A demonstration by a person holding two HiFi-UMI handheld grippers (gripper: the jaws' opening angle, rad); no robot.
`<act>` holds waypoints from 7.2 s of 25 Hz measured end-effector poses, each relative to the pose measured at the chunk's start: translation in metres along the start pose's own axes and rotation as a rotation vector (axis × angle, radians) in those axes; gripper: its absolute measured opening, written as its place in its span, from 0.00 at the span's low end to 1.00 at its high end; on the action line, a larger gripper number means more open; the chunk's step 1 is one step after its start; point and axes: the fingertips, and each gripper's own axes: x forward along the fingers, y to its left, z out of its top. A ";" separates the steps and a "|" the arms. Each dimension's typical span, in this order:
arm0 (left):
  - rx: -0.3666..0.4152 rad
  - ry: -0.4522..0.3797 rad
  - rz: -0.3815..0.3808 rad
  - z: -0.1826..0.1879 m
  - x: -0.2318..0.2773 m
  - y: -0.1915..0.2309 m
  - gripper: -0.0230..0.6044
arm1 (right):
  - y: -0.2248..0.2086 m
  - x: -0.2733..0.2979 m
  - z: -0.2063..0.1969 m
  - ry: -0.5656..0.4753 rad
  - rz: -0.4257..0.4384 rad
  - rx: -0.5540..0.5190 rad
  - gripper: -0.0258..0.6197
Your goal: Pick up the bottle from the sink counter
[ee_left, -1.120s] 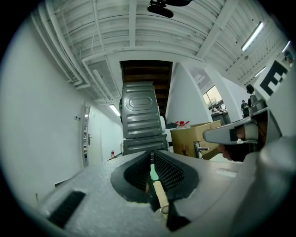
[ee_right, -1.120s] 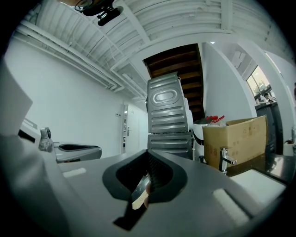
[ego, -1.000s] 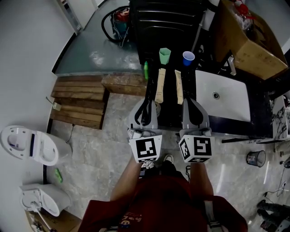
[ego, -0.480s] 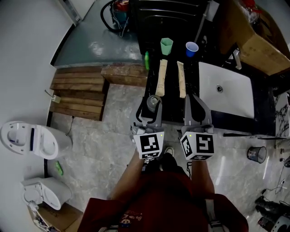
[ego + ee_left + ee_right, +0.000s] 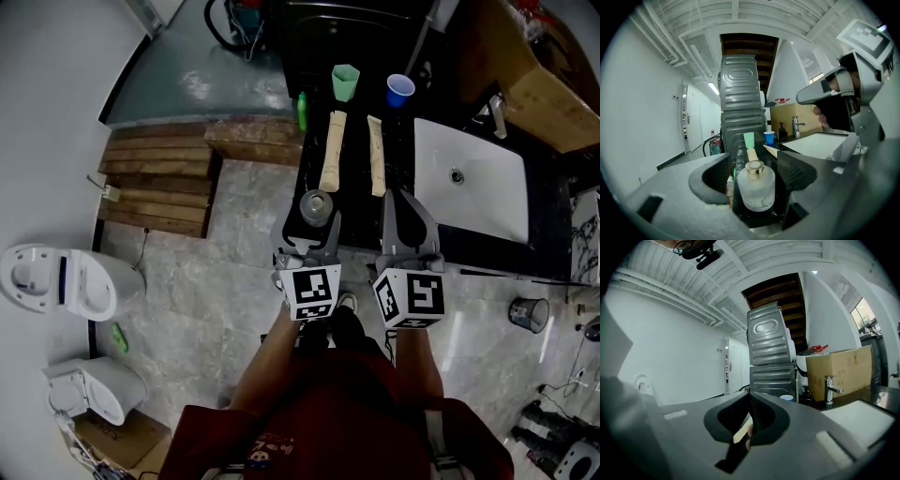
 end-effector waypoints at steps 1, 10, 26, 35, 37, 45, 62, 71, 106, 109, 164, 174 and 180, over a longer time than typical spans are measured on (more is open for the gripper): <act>0.002 0.008 -0.004 -0.003 0.003 -0.001 0.54 | -0.001 0.002 -0.001 0.003 -0.001 0.001 0.04; -0.025 0.078 -0.023 -0.035 0.023 -0.006 0.63 | -0.009 0.012 -0.013 0.028 -0.003 0.013 0.04; -0.065 0.154 -0.036 -0.062 0.045 -0.006 0.66 | -0.023 0.029 -0.024 0.050 -0.008 0.009 0.04; -0.062 0.166 -0.037 -0.067 0.054 -0.006 0.65 | -0.023 0.036 -0.031 0.070 -0.009 0.018 0.04; -0.062 0.165 -0.035 -0.067 0.056 -0.005 0.64 | -0.023 0.037 -0.032 0.072 -0.009 0.018 0.04; -0.053 0.163 -0.033 -0.066 0.059 -0.006 0.58 | -0.028 0.036 -0.032 0.070 -0.017 0.019 0.04; -0.062 0.166 -0.025 -0.065 0.059 -0.005 0.57 | -0.028 0.034 -0.031 0.067 -0.015 0.017 0.04; -0.048 0.158 -0.027 -0.062 0.058 -0.008 0.57 | -0.030 0.030 -0.029 0.067 -0.026 0.020 0.04; 0.011 -0.108 0.002 0.056 0.020 0.006 0.57 | -0.024 0.010 -0.003 0.005 -0.030 0.010 0.04; 0.018 -0.122 0.004 0.064 0.015 0.007 0.57 | -0.022 0.007 0.003 -0.007 -0.031 0.007 0.04; 0.154 -0.472 0.055 0.185 -0.093 0.004 0.57 | 0.016 -0.051 0.079 -0.187 0.013 -0.101 0.04; 0.123 -0.473 0.043 0.185 -0.086 -0.001 0.57 | 0.012 -0.048 0.078 -0.178 0.013 -0.110 0.04; 0.102 -0.474 0.045 0.186 -0.085 0.000 0.57 | 0.015 -0.045 0.077 -0.173 0.031 -0.119 0.04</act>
